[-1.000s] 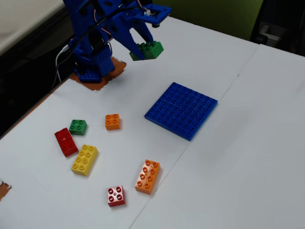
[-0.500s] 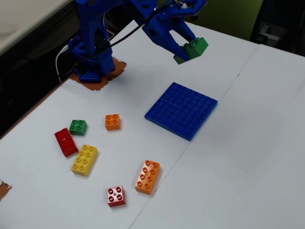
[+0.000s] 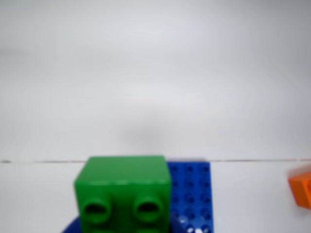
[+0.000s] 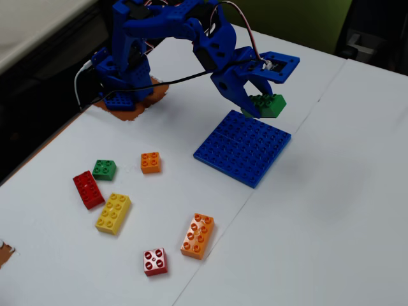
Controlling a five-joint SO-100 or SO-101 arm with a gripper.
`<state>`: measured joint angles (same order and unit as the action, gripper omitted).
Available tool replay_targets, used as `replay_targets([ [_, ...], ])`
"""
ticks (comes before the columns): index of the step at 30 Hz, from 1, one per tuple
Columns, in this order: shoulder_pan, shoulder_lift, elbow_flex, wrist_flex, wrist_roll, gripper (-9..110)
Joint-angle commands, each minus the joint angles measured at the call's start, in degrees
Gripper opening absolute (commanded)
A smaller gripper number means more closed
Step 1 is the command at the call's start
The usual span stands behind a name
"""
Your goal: Pick up the 2x4 green block and go up the 8x8 blue block.
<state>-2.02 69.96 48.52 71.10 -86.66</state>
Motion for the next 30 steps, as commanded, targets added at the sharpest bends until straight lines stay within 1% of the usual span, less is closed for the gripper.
replay_targets([
  [1,0.1,0.5,-1.6,5.3,1.6,0],
  [5,0.0,-1.5,-5.3,11.9,3.2,0],
  [7,0.0,-3.1,-8.0,13.4,3.3,0],
  [11,0.2,-4.0,-8.5,11.4,1.6,0],
  [16,1.1,-5.2,-8.6,12.7,-7.0,0],
  [24,1.4,-6.0,-9.2,13.0,-7.9,0],
  [30,2.0,-5.6,-9.7,16.9,-9.8,0],
])
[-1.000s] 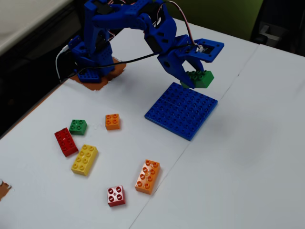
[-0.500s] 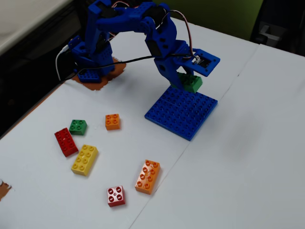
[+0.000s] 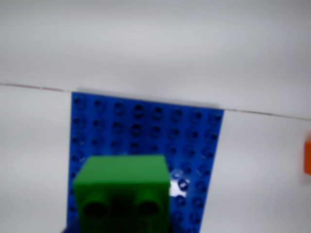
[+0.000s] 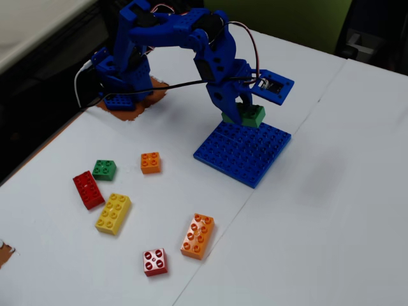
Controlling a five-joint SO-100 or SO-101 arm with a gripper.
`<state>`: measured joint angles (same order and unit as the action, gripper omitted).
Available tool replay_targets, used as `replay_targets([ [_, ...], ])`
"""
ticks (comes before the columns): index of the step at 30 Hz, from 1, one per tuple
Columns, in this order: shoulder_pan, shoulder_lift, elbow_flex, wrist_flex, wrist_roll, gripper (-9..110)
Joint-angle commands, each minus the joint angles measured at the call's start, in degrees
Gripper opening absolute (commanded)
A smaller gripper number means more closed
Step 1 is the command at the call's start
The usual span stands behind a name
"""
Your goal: Pick up the 2x4 green block and go up the 8x8 blue block.
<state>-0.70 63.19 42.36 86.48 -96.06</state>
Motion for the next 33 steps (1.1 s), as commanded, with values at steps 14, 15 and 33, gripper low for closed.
replay_targets([
  [14,2.2,1.0,-4.0,3.6,3.4,0],
  [15,2.3,0.9,-4.0,3.7,3.3,0],
  [33,3.4,-0.5,-5.6,4.3,2.2,0],
])
